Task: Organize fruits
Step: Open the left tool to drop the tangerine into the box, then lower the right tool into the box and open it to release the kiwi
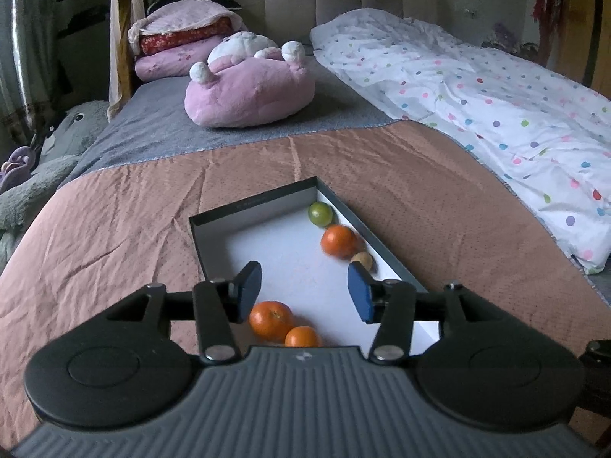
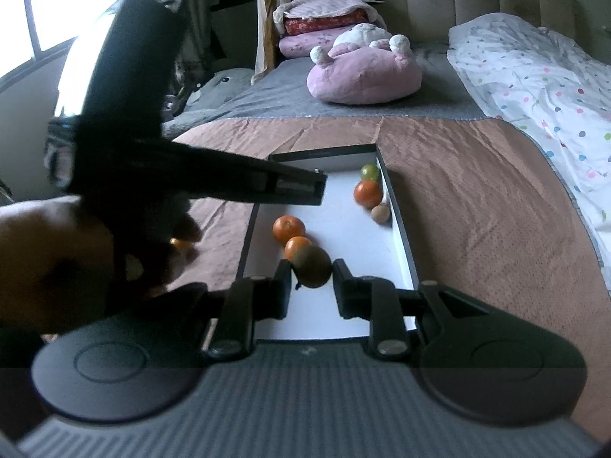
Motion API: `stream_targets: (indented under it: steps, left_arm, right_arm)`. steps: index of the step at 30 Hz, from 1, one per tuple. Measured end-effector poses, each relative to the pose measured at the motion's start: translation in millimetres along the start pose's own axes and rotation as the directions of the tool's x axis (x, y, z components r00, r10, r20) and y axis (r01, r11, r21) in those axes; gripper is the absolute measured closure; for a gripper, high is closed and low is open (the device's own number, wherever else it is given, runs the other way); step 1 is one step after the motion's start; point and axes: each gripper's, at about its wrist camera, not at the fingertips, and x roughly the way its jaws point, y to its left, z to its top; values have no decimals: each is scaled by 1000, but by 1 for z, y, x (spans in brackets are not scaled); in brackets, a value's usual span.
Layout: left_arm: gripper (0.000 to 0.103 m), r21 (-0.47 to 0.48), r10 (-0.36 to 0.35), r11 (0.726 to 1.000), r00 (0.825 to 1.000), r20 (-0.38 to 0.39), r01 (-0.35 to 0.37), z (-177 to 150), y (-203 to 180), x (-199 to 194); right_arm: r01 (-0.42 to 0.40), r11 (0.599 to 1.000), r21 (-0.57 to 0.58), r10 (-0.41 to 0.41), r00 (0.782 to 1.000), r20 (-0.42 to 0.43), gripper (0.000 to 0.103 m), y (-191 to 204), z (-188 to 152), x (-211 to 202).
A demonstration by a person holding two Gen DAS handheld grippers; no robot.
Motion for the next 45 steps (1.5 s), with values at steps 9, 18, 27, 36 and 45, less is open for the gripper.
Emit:
stream_targets:
  steps: [9, 18, 27, 36, 45]
  left_arm:
    - [42, -26, 10, 1000, 1000, -5, -11, -11, 11, -26]
    - [40, -90, 58, 994, 998, -39, -61, -27, 39, -49]
    - [40, -173, 110, 978, 993, -32, -114, -32, 84, -90]
    - [39, -232, 193, 955, 981, 14, -184, -24, 133, -139]
    - [31, -241, 244, 944, 969, 49, -226, -23, 158, -182]
  right_arm:
    - [8, 999, 46, -8, 1000, -4, 77, -8, 3, 16]
    - [1, 999, 35, -1, 1000, -18, 77, 0, 13, 40]
    - [16, 1000, 19, -15, 999, -48, 77, 7, 19, 67]
    - [25, 1000, 2, -25, 998, -56, 77, 20, 23, 82]
    - [44, 999, -12, -45, 995, -88, 76, 29, 24, 92]
